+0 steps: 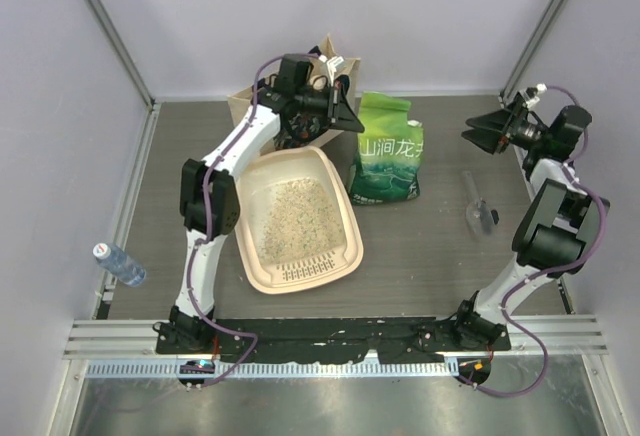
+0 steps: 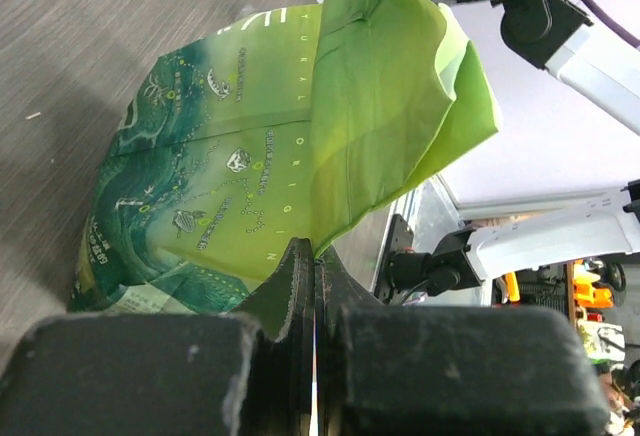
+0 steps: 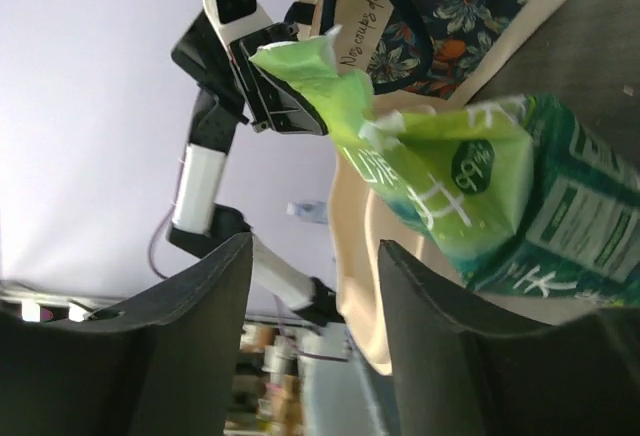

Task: Fill the litter box with clean litter
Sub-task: Close the cat litter bag at the center of the board.

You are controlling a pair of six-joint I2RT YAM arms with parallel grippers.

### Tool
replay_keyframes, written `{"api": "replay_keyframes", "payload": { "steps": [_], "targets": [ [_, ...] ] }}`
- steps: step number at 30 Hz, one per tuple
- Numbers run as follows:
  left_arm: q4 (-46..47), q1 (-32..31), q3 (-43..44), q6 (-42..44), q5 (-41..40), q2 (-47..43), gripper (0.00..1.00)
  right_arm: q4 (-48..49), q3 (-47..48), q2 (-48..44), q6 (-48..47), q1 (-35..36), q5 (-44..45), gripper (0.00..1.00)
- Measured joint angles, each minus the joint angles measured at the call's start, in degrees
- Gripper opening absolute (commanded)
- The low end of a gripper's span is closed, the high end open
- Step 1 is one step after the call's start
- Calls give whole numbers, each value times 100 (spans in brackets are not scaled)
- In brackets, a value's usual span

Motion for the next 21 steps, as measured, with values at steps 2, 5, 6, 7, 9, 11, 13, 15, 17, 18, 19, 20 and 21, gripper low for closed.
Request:
{"api": "replay_keyframes", "payload": {
  "steps": [2,5,6,7,9,11,13,15,17,18,19,20,21],
  "targets": [
    [94,-39,-44,20,4,0,25,1274,7,63,516,177,-13,72],
    [269,-103,-149,164,-50,-7,53,3117,376,415,1714,501,-52,87],
    [295,-125,-177,205,-83,-7,55,3499,538,568,1895,597,-55,87],
    [302,-144,-219,280,-116,-7,56,3775,660,704,2013,678,-52,87],
    [289,-173,-273,439,-201,-7,60,4146,791,911,2098,791,-72,88],
    [280,-199,-306,660,-273,-7,61,4369,990,1126,2100,822,-79,88],
    [267,-208,-317,859,-356,-7,61,4527,1281,1364,2166,817,-98,88],
    [249,-212,-310,999,-407,-7,61,4666,1853,1762,2538,815,-17,88],
    [212,-212,-278,1104,-444,-7,61,4645,2090,1932,2638,817,197,88],
    [175,-212,-245,1152,-450,-7,61,4570,2028,1919,2555,820,254,88],
    [136,-212,-205,1182,-457,-9,61,4439,2000,1867,2396,815,321,88],
    [131,-212,-166,1209,-468,-7,61,4155,1998,1788,2214,817,442,88],
    [127,-212,-129,1228,-476,-9,61,3724,1998,1650,1993,817,584,88]
  ]
}}
